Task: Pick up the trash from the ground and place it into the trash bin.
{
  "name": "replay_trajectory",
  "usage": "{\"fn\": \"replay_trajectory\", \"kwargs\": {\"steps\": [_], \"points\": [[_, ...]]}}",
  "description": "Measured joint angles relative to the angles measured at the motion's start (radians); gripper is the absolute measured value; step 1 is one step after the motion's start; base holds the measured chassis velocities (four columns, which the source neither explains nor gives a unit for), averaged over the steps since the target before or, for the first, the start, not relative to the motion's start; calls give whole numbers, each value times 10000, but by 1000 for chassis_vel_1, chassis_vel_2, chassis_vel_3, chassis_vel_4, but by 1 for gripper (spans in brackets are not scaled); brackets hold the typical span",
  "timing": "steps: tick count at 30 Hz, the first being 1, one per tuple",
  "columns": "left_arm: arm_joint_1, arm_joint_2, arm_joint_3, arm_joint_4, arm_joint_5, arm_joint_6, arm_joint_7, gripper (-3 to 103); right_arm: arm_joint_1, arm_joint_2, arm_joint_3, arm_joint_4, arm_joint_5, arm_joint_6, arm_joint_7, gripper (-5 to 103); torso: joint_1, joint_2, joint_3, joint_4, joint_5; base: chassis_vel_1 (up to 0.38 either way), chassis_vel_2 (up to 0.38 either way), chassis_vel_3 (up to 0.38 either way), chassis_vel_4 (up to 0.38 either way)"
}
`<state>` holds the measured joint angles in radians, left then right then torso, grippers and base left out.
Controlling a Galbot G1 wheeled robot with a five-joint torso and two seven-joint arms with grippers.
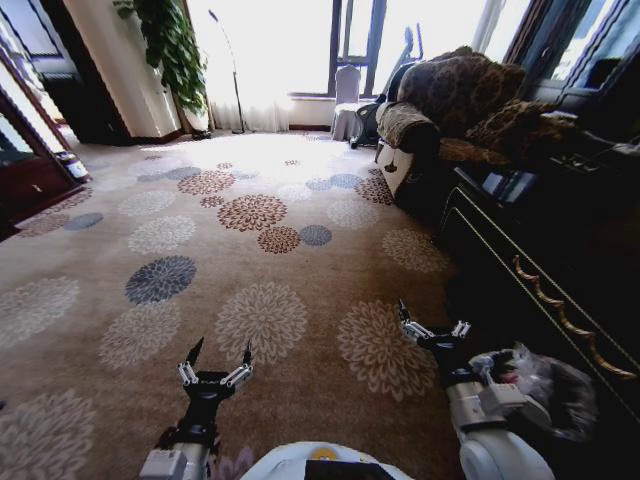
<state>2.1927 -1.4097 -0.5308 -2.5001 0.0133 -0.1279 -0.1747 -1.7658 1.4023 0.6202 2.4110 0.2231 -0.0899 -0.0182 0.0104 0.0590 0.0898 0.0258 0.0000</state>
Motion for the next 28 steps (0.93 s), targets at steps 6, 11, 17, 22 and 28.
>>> {"fn": "replay_trajectory", "kwargs": {"steps": [6,11,17,22,28], "points": [[0,0,0,0,0,0,0,100,0,0,0,0,3,0,0,100,0,0,0,0,0,0,0,0,0],[0,0,0,0,-1,0,0,100,0,0,0,-1,5,0,0,100,0,0,0,0,0,0,0,0,0],[0,0,0,0,-1,0,0,100,0,-1,0,0,6,0,0,100,0,0,0,0,0,0,0,0,0],[-1,0,1,0,-1,0,0,100,0,-1,0,0,6,1,0,100,0,0,0,0,0,0,0,0,0],[0,0,0,0,-1,0,0,100,0,-1,0,0,6,1,0,100,0,0,0,0,0,0,0,0,0]]}}
